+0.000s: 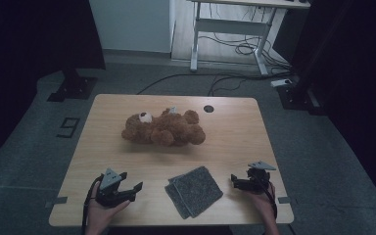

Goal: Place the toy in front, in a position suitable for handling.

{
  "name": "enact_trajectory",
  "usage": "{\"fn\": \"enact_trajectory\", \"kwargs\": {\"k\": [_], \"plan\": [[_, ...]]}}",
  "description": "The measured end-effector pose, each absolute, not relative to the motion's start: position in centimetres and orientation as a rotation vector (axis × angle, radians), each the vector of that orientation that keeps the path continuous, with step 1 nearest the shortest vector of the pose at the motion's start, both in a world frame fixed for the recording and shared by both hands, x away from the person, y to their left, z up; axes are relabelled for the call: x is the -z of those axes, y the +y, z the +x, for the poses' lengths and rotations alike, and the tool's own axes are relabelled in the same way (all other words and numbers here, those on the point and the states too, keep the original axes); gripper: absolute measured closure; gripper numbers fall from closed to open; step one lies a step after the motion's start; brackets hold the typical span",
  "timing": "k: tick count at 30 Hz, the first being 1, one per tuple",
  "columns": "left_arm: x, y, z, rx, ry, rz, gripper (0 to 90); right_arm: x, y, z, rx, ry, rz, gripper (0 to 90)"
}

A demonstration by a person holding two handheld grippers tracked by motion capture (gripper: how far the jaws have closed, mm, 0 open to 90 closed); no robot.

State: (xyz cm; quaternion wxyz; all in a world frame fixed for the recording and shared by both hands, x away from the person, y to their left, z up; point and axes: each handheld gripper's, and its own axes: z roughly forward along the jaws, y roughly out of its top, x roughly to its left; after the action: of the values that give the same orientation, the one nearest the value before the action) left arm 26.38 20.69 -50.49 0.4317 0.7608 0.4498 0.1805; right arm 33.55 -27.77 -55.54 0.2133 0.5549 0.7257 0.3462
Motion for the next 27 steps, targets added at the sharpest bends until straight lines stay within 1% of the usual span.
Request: {"fn": "enact_trajectory", "kwargs": {"k": [5,11,18,22,27], "plan": [[50.7,21.0,26.6,-0.466,1.142,1.890,25.7,55.4,-28.1,33.2,-1.009,1.967,1.539,10.1],[50.6,21.1,26.5,-0.474,1.154,1.884,25.7,55.1,-28.3,32.9,-1.069,1.952,1.533,13.0],[50.2,21.2,26.7,-0.488,1.160,1.873,25.7,54.7,-28.1,32.8,-1.125,1.937,1.524,13.7],[49.8,21.2,27.0,-0.489,1.160,1.865,25.7,54.5,-27.3,32.9,-1.125,1.952,1.493,13.7],[49.7,20.5,28.0,-0.510,1.147,1.897,25.7,53.9,-26.2,33.2,-1.129,1.978,1.437,13.7]]}}
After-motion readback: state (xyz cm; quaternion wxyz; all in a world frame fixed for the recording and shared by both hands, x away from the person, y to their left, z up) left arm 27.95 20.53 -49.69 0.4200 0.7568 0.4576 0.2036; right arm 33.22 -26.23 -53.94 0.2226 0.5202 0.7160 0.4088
